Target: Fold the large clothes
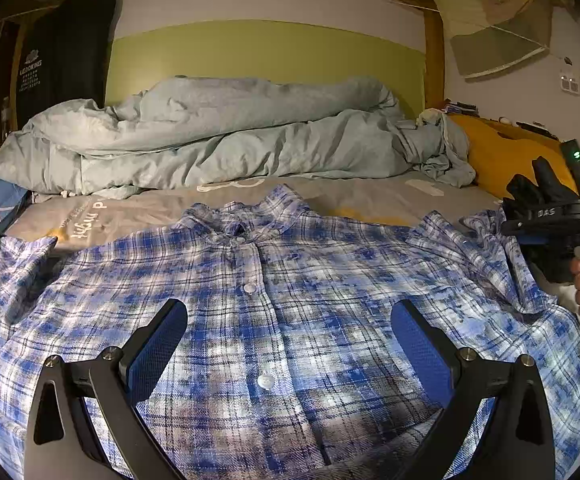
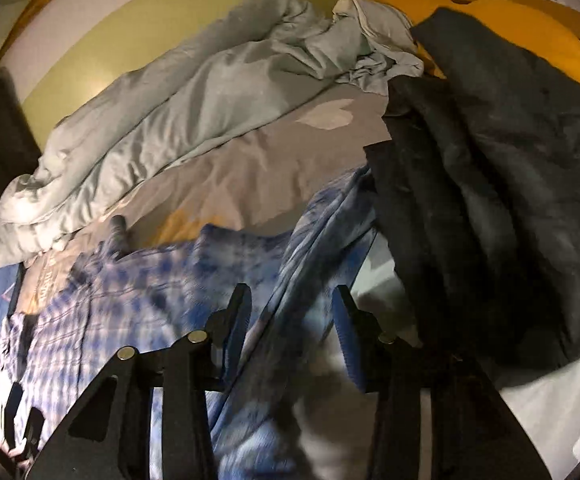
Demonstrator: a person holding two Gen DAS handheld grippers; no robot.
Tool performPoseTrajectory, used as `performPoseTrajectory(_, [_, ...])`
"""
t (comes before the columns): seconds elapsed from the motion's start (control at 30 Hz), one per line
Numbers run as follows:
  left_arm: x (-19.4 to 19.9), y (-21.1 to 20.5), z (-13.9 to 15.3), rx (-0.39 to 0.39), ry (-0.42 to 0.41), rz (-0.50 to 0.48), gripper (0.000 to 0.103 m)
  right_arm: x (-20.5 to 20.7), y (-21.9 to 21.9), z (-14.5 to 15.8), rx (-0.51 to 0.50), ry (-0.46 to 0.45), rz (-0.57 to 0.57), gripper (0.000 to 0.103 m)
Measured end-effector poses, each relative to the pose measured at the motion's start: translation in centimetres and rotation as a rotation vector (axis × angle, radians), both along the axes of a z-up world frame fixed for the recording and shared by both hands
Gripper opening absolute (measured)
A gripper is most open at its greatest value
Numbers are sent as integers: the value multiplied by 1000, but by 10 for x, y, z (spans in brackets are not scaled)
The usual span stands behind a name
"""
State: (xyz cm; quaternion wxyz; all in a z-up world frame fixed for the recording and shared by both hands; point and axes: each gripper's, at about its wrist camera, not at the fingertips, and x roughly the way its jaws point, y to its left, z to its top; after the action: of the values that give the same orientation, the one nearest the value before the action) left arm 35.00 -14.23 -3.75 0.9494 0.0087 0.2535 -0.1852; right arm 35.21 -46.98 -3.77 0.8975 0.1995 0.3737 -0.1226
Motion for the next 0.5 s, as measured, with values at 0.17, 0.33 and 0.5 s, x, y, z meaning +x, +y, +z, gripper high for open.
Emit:
performPoseTrajectory(0.17, [0, 0, 0, 6, -5, -1, 103, 4, 2, -7, 20, -33, 46, 3])
performPoseTrajectory(0.33, [-4, 5, 3, -7, -23, 3, 103, -12, 30, 14, -32, -138, 153, 2])
performPoseTrajectory(0.5, [-9, 15, 8, -15, -37, 32, 103, -24, 80, 22, -48, -120, 314, 2])
